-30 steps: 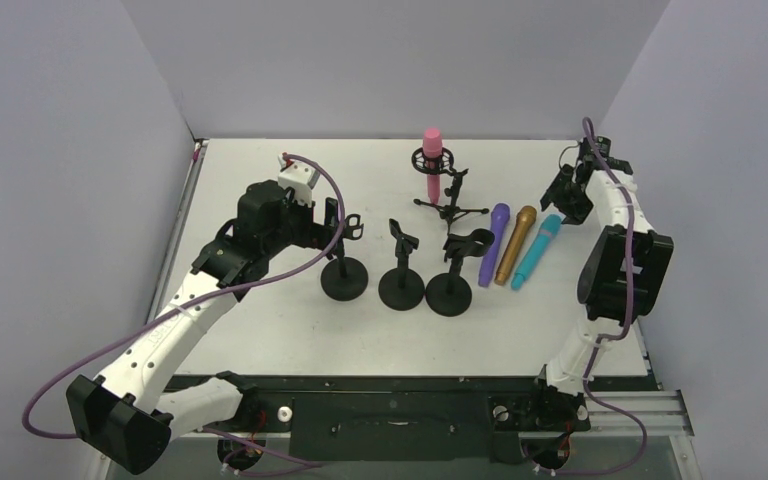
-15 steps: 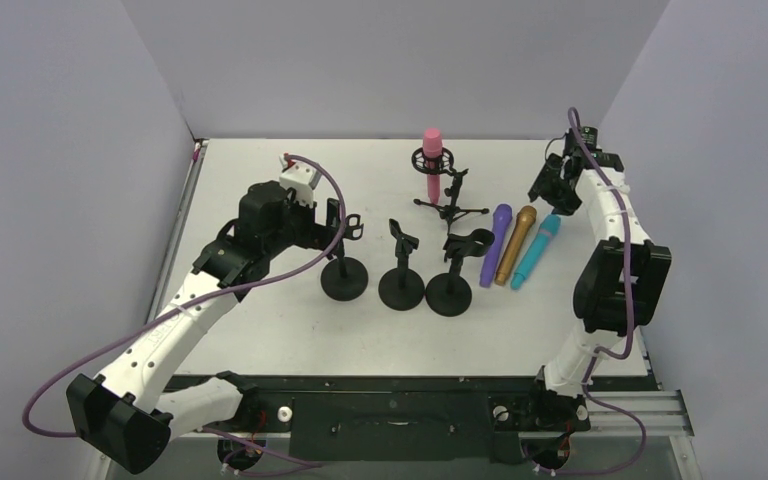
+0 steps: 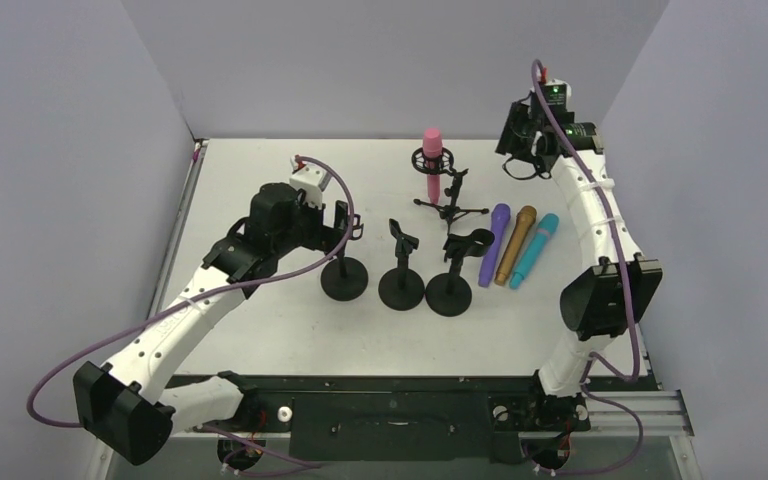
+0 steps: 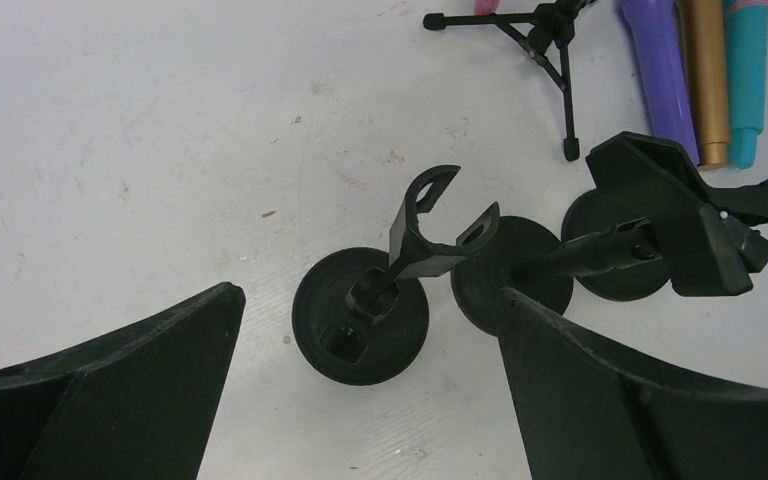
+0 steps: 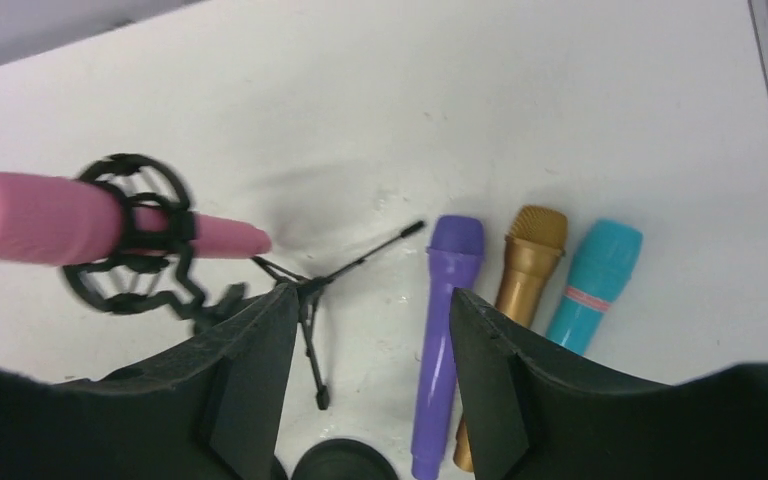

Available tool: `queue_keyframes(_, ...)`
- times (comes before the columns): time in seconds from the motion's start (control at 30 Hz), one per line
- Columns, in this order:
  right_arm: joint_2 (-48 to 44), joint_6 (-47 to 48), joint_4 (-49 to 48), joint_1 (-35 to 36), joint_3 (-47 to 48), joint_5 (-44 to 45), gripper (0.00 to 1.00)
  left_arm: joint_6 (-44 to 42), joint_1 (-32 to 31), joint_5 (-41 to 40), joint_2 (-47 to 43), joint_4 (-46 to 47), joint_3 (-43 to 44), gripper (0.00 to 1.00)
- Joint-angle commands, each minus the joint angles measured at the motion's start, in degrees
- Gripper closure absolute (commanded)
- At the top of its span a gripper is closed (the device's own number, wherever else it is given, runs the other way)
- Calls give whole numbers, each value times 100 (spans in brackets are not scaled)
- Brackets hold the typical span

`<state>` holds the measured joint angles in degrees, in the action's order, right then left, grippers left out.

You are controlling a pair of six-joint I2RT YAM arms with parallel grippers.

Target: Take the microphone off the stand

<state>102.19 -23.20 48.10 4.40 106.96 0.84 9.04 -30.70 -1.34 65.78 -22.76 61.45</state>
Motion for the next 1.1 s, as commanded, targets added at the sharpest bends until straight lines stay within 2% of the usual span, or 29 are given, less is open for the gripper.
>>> queue_keyframes(0.0, -130, 642, -94, 630, 839, 400, 46, 157, -24, -284, 35, 265, 242, 4)
queue_keyframes(0.17, 370, 1059, 178, 1039, 1555, 380, 45, 186, -9, -650, 42, 120, 492, 4)
queue_keyframes(0.47, 487, 2150, -71, 1164, 1041, -535, 41, 173, 20, -762, 311, -14, 1058, 4)
queue_keyframes(0.6, 721, 2273, -61, 1173, 1079, -930, 40, 190, 27, -692, 515, -28, 1374, 4)
queue_keyframes(0.87, 1188, 2565, 268, 1279, 1190, -1063, 40, 109, 114, -648, 957, -165, 2020, 4)
queue_keyframes(1.07, 1272, 2618, 172, 1295, 991, -1379, 41, 154, 244, -521, 1343, -180, 2492, 4)
